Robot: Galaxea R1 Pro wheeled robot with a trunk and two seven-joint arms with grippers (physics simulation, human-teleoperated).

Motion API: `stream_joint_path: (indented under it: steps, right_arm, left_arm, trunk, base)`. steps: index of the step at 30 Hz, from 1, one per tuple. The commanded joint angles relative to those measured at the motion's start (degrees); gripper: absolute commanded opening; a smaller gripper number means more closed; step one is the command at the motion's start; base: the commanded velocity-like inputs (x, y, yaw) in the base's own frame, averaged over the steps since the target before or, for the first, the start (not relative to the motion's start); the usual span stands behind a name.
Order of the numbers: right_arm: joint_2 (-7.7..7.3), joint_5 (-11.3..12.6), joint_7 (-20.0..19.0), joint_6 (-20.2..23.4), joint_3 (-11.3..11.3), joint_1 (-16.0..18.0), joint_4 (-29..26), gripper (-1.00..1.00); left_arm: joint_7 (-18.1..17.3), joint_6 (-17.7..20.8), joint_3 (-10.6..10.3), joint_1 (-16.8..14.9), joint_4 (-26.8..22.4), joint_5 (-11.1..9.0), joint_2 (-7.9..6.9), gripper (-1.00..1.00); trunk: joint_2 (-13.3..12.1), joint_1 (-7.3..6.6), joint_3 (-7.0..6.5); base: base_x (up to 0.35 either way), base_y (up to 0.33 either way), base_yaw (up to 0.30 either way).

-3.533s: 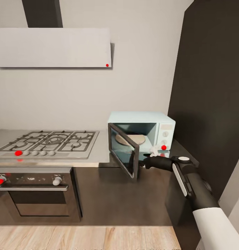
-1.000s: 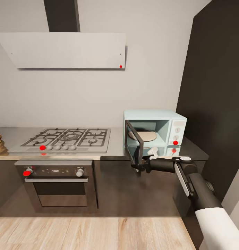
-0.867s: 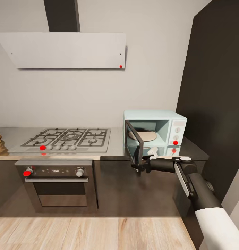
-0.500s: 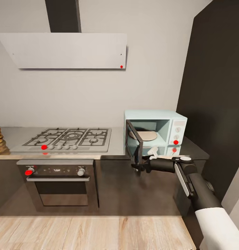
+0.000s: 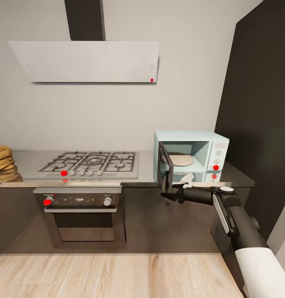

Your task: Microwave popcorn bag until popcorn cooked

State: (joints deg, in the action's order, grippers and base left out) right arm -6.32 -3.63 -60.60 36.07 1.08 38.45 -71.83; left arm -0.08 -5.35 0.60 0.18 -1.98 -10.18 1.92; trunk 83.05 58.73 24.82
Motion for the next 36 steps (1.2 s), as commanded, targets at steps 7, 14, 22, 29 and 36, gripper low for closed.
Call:
stream_joint_path:
  steps: [7, 14, 22, 29, 36]
  right_arm:
    - [0.08, 0.8, -0.5, 0.3, -3.8, 0.0, 1.3, 1.00]
    - [-0.13, 0.7, -0.4, 0.2, -3.8, 0.0, 1.5, 1.00]
    - [-2.78, 0.9, 0.0, 0.3, -3.3, 0.1, 2.1, 1.00]
    - [-7.70, 1.0, -0.5, 0.2, -3.0, 0.1, 2.2, 1.00]
    - [-9.07, 0.9, -0.1, 0.2, -2.2, 0.1, 2.9, 1.00]
  left_arm:
    - [0.0, -0.1, -0.1, 0.0, 0.0, -0.4, 0.00, 1.00]
    - [0.0, -0.1, -0.1, 0.0, 0.0, -0.4, -0.03, 1.00]
    - [0.0, -0.1, 0.0, 0.0, 0.0, -0.4, 0.01, 1.00]
    - [0.0, -0.1, -0.1, 0.0, 0.0, -0.4, 0.01, 1.00]
    - [0.0, -0.1, -0.1, 0.0, 0.0, -0.4, 0.01, 1.00]
  trunk:
    - [0.0, 0.00, 0.04]
    - [0.0, 0.00, 0.04]
    - [0.0, 0.00, 0.04]
    - [0.0, 0.00, 0.04]
    - [0.0, 0.00, 0.04]
  base:
    - [0.032, 0.032, 0.000]
    - [0.004, 0.003, 0.000]
    - [0.000, 0.000, 0.000]
    - [0.000, 0.000, 0.000]
    - [0.000, 0.000, 0.000]
